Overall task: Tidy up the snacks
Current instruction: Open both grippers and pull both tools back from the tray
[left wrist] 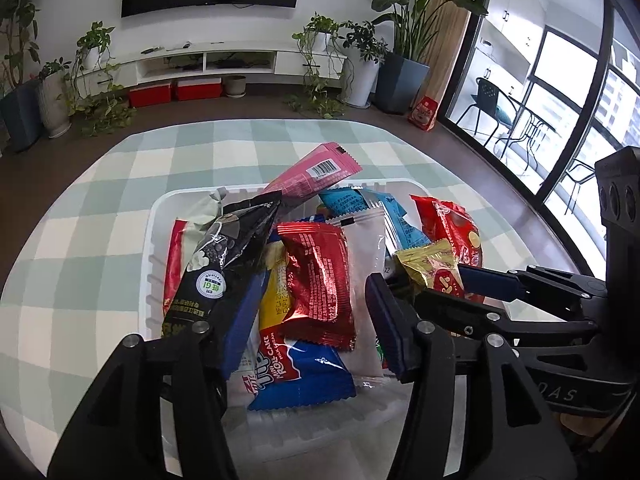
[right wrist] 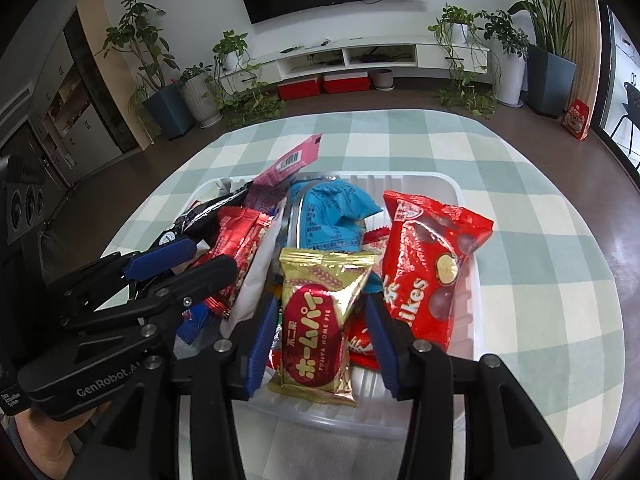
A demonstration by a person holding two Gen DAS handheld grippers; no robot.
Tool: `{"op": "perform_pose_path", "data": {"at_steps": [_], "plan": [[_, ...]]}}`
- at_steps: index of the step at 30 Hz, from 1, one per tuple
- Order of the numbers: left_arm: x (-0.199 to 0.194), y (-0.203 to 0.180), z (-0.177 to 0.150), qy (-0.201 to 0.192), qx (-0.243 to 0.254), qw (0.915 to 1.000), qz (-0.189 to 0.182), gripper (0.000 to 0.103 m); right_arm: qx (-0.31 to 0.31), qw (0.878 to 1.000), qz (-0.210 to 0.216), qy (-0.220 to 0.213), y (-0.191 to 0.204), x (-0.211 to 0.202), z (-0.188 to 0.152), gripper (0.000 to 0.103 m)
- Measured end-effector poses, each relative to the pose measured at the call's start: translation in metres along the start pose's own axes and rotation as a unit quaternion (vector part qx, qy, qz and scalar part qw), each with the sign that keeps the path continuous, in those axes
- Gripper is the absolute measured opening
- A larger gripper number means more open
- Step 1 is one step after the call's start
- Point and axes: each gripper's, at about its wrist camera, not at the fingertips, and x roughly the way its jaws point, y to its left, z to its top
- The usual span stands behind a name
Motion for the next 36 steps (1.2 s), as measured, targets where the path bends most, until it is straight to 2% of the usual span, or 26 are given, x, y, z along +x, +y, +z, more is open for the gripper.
{"op": "perform_pose_path", "data": {"at_steps": [4, 6, 8, 13, 15, 21, 25, 28, 30, 31, 33, 36], "plan": [[-0.01, 0.0, -0.002, -0.012, -0.005, 0.9999, 0.004, 0.062, -0.002, 1.0, -0.003, -0.014, 0.001, -0.009, -0.001, 0.054], [-0.016, 0.002, -0.002, -0.019, -0.012, 0.9997, 0.0, 0.067, -0.001, 1.0, -0.011, -0.025, 0.0, -0.015, -0.002, 0.065], [-0.022, 0.001, -0.002, -0.025, -0.012, 0.9996, 0.002, 0.072, 0.004, 0.999, -0.012, -0.034, -0.003, -0.022, -0.002, 0.071], [-0.041, 0.0, -0.007, -0.041, -0.021, 0.9989, 0.007, 0.098, 0.018, 0.998, -0.011, -0.062, -0.007, -0.045, -0.004, 0.088], [-0.051, -0.003, -0.011, -0.05, -0.022, 0.9985, 0.006, 0.102, 0.018, 0.997, -0.01, -0.076, -0.007, -0.056, -0.006, 0.093], [-0.091, -0.017, -0.027, -0.081, -0.003, 0.9966, 0.017, 0.103, 0.015, 0.995, -0.002, -0.098, -0.002, -0.084, -0.015, 0.102], [-0.139, -0.031, -0.049, -0.122, 0.014, 0.9924, 0.005, 0.103, 0.019, 0.993, 0.001, -0.119, -0.003, -0.109, -0.027, 0.103], [-0.172, -0.04, -0.069, -0.139, 0.005, 0.9894, 0.041, 0.103, 0.022, 0.991, -0.001, -0.13, -0.004, -0.127, -0.039, 0.103], [-0.195, -0.047, -0.083, -0.16, -0.004, 0.9824, 0.097, 0.103, 0.025, 0.99, -0.001, -0.136, -0.004, -0.138, -0.046, 0.103], [-0.206, -0.05, -0.09, -0.168, -0.015, 0.9762, 0.136, 0.103, 0.027, 0.99, 0.001, -0.139, -0.003, -0.144, -0.051, 0.103], [-0.222, -0.054, -0.101, -0.175, -0.028, 0.9672, 0.182, 0.103, 0.024, 0.989, 0.001, -0.146, 0.0, -0.156, -0.058, 0.103], [-0.239, -0.059, -0.115, -0.171, -0.029, 0.9674, 0.185, 0.103, 0.015, 0.988, -0.007, -0.153, 0.006, -0.172, -0.073, 0.103]]}}
